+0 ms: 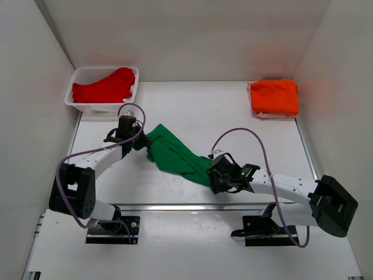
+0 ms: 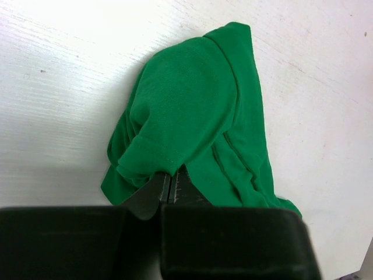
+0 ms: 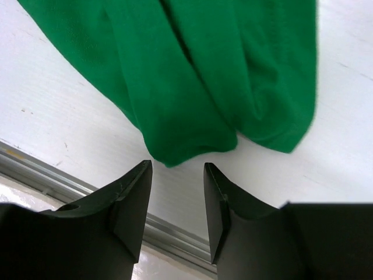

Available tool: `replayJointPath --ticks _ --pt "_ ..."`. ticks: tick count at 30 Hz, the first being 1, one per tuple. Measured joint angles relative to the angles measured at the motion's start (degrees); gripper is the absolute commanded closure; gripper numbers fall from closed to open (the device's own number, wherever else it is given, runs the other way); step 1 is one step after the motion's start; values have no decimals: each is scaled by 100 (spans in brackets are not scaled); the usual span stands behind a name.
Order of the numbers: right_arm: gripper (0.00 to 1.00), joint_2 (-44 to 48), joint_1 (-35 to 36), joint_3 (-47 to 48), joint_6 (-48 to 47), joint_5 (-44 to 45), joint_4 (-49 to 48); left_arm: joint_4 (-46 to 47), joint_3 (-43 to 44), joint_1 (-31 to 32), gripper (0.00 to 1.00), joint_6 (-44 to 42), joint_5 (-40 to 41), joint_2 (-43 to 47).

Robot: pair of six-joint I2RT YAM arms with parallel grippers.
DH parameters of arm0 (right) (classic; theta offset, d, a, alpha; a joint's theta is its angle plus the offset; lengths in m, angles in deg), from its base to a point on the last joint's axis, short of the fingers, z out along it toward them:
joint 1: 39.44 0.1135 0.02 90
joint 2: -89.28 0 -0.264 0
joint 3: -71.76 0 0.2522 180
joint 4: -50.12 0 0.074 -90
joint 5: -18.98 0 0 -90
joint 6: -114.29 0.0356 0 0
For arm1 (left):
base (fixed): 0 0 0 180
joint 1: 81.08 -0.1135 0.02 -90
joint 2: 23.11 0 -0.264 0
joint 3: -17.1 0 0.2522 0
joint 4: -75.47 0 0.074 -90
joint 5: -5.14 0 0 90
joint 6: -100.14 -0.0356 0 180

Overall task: Fold and stack the t-shirts
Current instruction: Flatten out the tshirt

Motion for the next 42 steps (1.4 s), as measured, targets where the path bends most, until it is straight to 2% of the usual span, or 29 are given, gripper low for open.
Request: replayJointPath --ticks 3,5,6,7,14,16,19,23,26,30,33,37,42 --pt "67 -289 35 0 -4 -103 -243 11 -2 -20 100 20 -15 7" --pt "78 -415 61 9 -20 -118 -356 39 -2 -28 100 22 -39 9" --pt "86 -468 68 13 -20 -151 -461 63 -2 -33 100 26 -42 9" --pt "100 -496 68 15 -26 -157 -507 76 -2 -35 100 37 -44 9" --pt "100 -345 -101 81 -236 -190 -260 61 15 -116 100 20 -160 87" --pt "100 50 -662 501 -595 -192 247 -170 304 -271 100 -79 -291 94" --pt "100 334 -1716 1598 -1182 -426 890 -651 1296 -560 100 -155 -476 37" --pt "100 404 -3086 3458 -1996 -824 1237 -927 3169 -916 100 -214 -577 33" --pt "100 435 -3348 4118 -2452 -850 1362 -925 4052 -964 100 -223 -798 138" --pt "99 481 -3316 4074 -2767 -931 1685 -984 3746 -942 100 -212 -1047 643" --pt "100 494 -3550 4019 -2892 -1029 1965 -1217 3471 -1058 100 -181 -1191 852" --pt "100 680 -3847 4019 -2983 -1152 2245 -1508 3515 -1150 100 -199 -1294 841" --pt "100 1178 -3799 3825 -3008 -1226 2415 -1554 3657 -1016 100 -155 -1425 647"
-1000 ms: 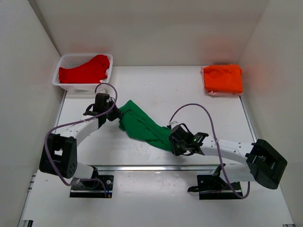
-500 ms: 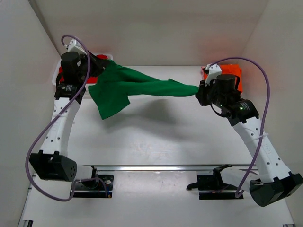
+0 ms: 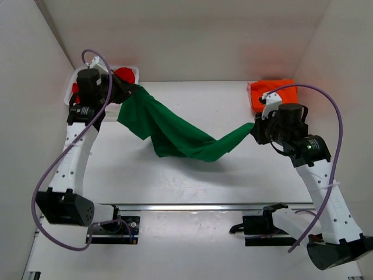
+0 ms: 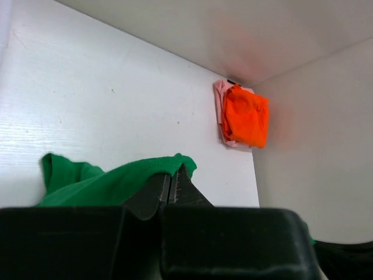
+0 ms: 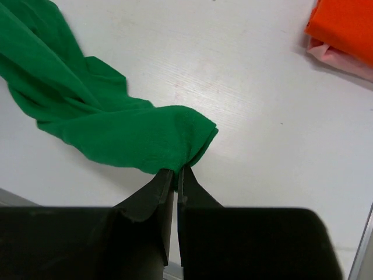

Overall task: Fold and stack the t-shirts
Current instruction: Flatten out the tshirt

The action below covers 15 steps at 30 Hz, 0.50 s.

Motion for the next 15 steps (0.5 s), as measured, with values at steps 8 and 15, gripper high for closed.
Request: replayJointPath --ticks 8,15 --pt "100 -22 -188 -177 -118 26 166 -566 4212 120 100 -90 81 -2966" --pt "100 111 -424 0 -94 96 59 -649 4833 -63 100 50 -111 -3416"
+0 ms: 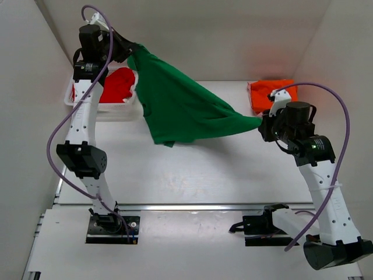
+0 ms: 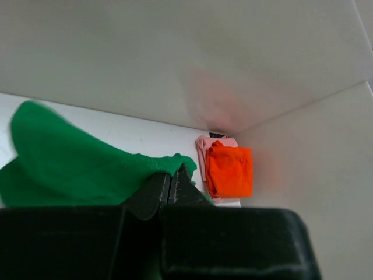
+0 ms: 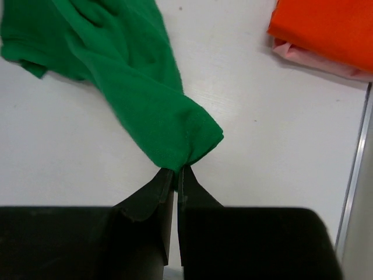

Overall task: Fold and stack the t-shirts
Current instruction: Flatten out the tshirt

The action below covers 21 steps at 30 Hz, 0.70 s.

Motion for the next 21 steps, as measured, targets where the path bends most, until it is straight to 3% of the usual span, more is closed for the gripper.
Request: replayJointPath --ticks 5,13,21 --pt "100 155 186 535 92 17 -2 15 -706 -146 100 -55 9 857" --pt "100 616 299 1266 195 55 70 350 44 -271 100 15 103 1746" --pt "100 490 343 1165 146 79 -98 1012 459 -179 100 98 190 1373"
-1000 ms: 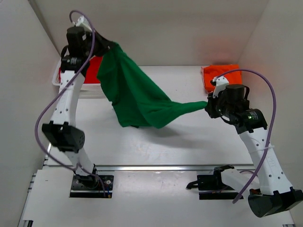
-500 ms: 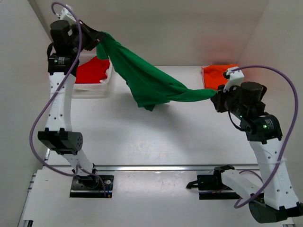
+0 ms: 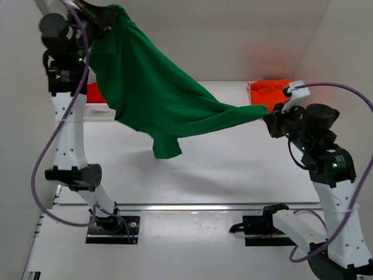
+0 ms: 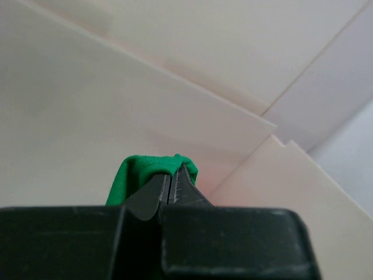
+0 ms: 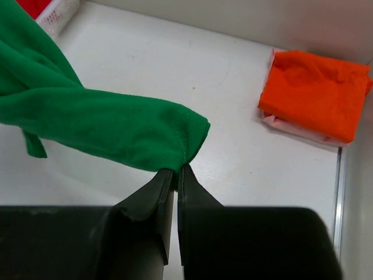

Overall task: Fold and stack the t-shirts
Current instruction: Flatten out the tshirt

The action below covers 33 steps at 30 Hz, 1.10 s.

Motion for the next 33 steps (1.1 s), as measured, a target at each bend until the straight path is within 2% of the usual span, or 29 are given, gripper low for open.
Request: replayJointPath --ticks 6,7,8,9,10,11,12,13,15,16,18,20,21,22,23,24,26,27,29,30,33 --pt "100 -446 -393 -1067 -116 -136 -470 98 59 367 100 -308 302 -1502" --pt "100 -597 -466 -1266 -136 -144 -603 87 59 448 97 -413 387 -1794" --pt "100 -734 -518 -1445 -153 -142 -680 50 57 538 77 -518 476 -2107" --pt "100 -874 -579 -1659 -173 -151 -780 24 59 623 48 -651 577 -2406" --pt "99 -981 -625 -1821 -175 -157 -822 -22 76 710 38 -769 680 -2719" --pt "100 -1080 -669 -1945 -175 -160 -828 -83 133 789 15 -833 758 -3012" --pt "100 -1174 -684 -2070 -175 -157 -883 -175 229 855 10 -918 835 -3340" --pt "100 -1298 -691 -2227 -175 -153 -929 -313 297 946 13 -951 914 -3742" --pt "100 -1438 -634 -2378 -168 -83 -1045 -660 271 1021 16 -1141 914 -3978" --pt "100 -1521 -581 -2470 -164 -39 -1137 -857 160 1040 13 -1281 890 -3987" --pt "100 -1725 -542 -2645 -133 -35 -1283 -1045 -682 1054 11 -1585 750 -3545" --pt "100 -1895 -533 -2785 -96 -33 -1377 -1213 -1751 1069 21 -1751 562 -2798" --pt "100 -1993 -533 -2833 -57 -24 -1392 -1335 -2511 1071 40 -1843 494 -2240" --pt "100 -2059 -531 -2859 -37 -2 -1403 -1290 -3123 1075 76 -1888 446 -1744" --pt "100 -2116 -520 -2865 -15 11 -1423 -1355 -3845 1091 84 -1930 415 -1102" --pt "100 -2177 -509 -2868 -4 31 -1458 -1266 -4704 1123 87 -1974 382 -323" --pt "99 -2264 -470 -2863 2 85 -1517 -1325 -6033 1241 78 -1974 354 1080" --pt "100 -2304 -442 -2861 0 105 -1539 -1421 -6343 1314 75 -1987 319 1462" --pt "100 -2411 -385 -2861 0 162 -1561 -1390 -7040 1585 48 -1998 282 2146" --pt "100 -2459 -367 -2861 4 184 -1558 -1373 -7320 1720 43 -1980 251 2302" --pt "100 -2535 -361 -2887 24 203 -1611 -1071 -8428 2232 39 -1663 240 2406"
